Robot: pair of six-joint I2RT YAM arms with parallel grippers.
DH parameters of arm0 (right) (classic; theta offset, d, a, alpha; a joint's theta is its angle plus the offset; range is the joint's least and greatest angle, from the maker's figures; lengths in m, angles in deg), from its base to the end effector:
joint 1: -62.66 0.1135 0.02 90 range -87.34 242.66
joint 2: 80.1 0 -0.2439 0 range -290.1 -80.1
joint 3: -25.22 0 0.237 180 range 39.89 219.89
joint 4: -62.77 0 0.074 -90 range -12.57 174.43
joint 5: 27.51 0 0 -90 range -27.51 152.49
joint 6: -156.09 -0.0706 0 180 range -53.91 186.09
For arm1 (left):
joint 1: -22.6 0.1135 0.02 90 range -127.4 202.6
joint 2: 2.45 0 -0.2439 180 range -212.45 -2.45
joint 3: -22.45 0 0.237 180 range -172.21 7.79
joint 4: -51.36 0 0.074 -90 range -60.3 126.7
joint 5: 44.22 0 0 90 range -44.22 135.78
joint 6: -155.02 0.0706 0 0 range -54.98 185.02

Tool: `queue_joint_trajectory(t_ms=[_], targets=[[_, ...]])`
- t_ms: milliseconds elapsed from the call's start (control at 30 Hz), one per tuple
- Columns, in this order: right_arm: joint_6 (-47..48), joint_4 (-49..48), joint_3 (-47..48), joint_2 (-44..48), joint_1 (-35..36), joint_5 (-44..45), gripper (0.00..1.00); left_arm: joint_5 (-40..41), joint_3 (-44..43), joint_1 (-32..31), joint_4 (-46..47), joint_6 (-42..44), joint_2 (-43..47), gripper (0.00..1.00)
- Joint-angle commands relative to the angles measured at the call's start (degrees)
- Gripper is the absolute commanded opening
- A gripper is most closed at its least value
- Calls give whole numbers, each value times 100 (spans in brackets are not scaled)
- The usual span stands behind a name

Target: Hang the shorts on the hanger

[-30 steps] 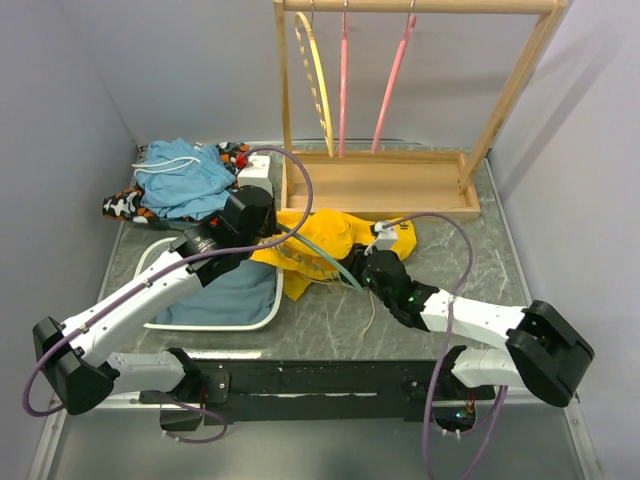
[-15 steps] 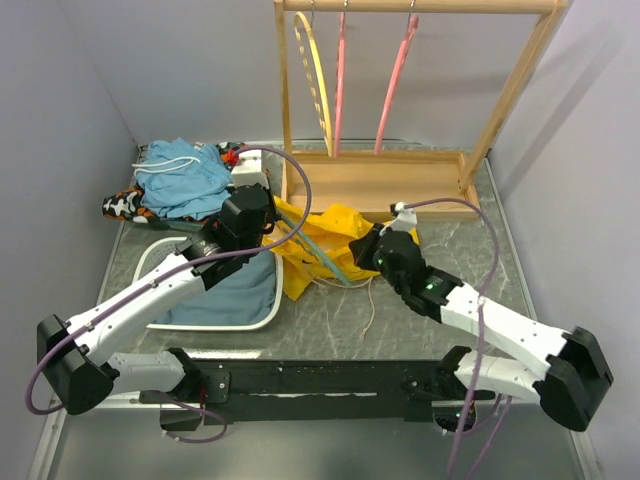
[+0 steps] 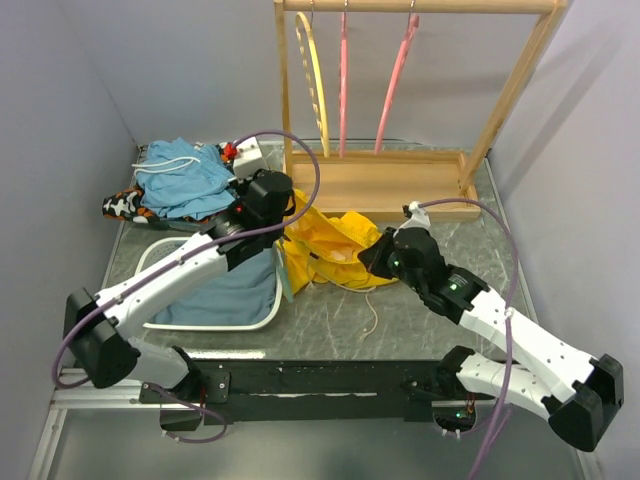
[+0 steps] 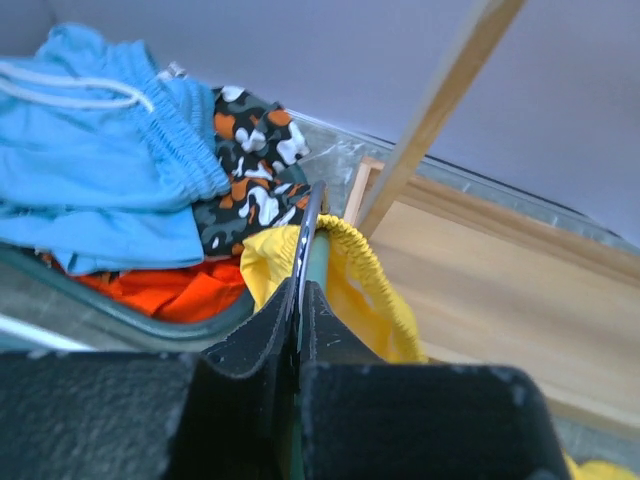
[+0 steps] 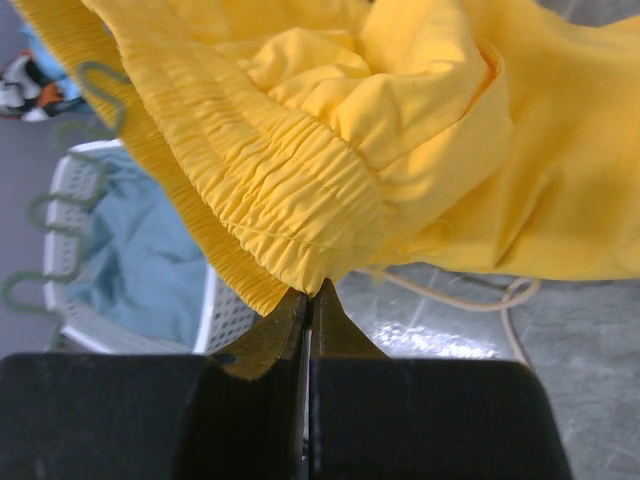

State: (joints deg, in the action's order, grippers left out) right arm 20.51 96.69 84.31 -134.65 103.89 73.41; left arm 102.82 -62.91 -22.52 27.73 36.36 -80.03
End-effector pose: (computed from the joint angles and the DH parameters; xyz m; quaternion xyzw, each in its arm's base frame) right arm 0.1891 0.1479 0.2606 0.0806 0.8569 0.2855 0.4214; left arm 0.2611 -0.1782 0.3531 -0.1845 0.7350 -0.0133 0.6523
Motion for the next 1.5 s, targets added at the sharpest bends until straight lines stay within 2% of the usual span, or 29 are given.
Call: queue_joint_trajectory(t_ms=[0, 133, 167, 233, 267, 333, 400, 567, 667, 900, 1233, 1467], targets=[[-179, -63, -118, 374, 16, -537, 0, 1011, -875, -75, -1131, -1491, -310, 1], [-267, -80, -136, 331, 60, -529, 0, 1502, -1489, -303, -2746, -2913, -800, 1], [-284, -107, -136, 304, 69, -564, 0, 1669, -1874, -348, -3690, -3656, -933, 1], [-354, -38, -57, 181, 104, -547, 0, 1872, -2289, -435, -4618, -4494, -1397, 1], [-372, 15, -13, 137, 165, -521, 0, 1986, -2761, -436, -5806, -5595, -1565, 1], [-425, 173, 84, 93, 201, -451, 0, 2031, -3246, -436, -6832, -6586, -2134, 1], [-504, 323, 180, 110, 192, -371, 0, 2118, -3670, -445, -6943, -6503, -2409, 1], [-759, 1016, 461, 374, 201, 23, 0, 2373, -3355, -471, -6951, -7047, -2446, 1], [-934, 1491, 725, 471, 183, 130, 0, 2742, -3450, -462, -6943, -6925, -2525, 1], [-1111, 2045, 1129, 436, 192, -309, 0, 3006, -3776, -453, -6943, -6810, -2841, 1], [-1322, 2538, 1262, 717, 210, -1073, 0, 2910, -4469, -243, -6943, -6433, -3438, 1], [-1277, 3012, 1805, 603, 271, -1232, 0, 2910, -4743, -207, -6934, -6274, -3720, 1]])
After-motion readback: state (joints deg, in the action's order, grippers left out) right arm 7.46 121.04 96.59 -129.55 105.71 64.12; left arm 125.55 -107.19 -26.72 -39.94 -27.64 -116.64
